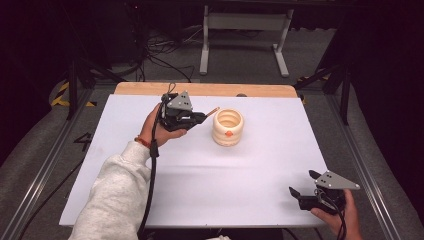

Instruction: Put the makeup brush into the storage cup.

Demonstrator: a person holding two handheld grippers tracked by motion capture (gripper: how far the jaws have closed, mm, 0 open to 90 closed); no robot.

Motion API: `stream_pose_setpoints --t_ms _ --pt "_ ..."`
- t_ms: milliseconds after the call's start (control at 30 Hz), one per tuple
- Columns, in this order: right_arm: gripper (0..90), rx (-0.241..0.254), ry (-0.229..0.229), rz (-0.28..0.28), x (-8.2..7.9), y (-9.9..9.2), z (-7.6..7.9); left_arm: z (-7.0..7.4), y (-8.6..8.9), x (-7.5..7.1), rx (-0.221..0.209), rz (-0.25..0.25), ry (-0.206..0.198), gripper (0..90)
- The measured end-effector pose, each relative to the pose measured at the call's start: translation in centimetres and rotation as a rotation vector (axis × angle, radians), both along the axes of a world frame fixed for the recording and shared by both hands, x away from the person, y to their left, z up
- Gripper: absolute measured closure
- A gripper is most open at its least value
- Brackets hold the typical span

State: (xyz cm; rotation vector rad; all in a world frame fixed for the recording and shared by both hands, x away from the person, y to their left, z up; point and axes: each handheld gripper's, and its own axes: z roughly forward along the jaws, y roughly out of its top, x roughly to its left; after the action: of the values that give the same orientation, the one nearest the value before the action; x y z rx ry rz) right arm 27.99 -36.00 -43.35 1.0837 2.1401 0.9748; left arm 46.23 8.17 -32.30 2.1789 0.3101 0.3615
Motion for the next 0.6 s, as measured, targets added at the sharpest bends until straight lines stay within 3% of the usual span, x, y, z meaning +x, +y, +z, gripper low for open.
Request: stream_pose_setpoints --t_ms 233,333,433,600 --pt "9.9 0.000 -0.009 0.010 0.0 0.1 0.0 0.9 0.0 0.2 -0.049 0.010 -0.009 83.0" --pt "9.6 -0.009 -0.023 0.007 -0.1 0.0 0.0 1.1 -0.1 0.1 -0.046 0.010 -0.024 82.9" --pt "9.2 -0.004 -0.031 0.013 -0.1 0.0 0.0 1.3 0.0 0.2 -0.079 0.013 -0.023 82.9" --pt "9.0 -0.003 -0.044 0.018 -0.2 0.1 0.1 1.6 -0.1 0.4 -0.092 0.007 -0.021 82.9"
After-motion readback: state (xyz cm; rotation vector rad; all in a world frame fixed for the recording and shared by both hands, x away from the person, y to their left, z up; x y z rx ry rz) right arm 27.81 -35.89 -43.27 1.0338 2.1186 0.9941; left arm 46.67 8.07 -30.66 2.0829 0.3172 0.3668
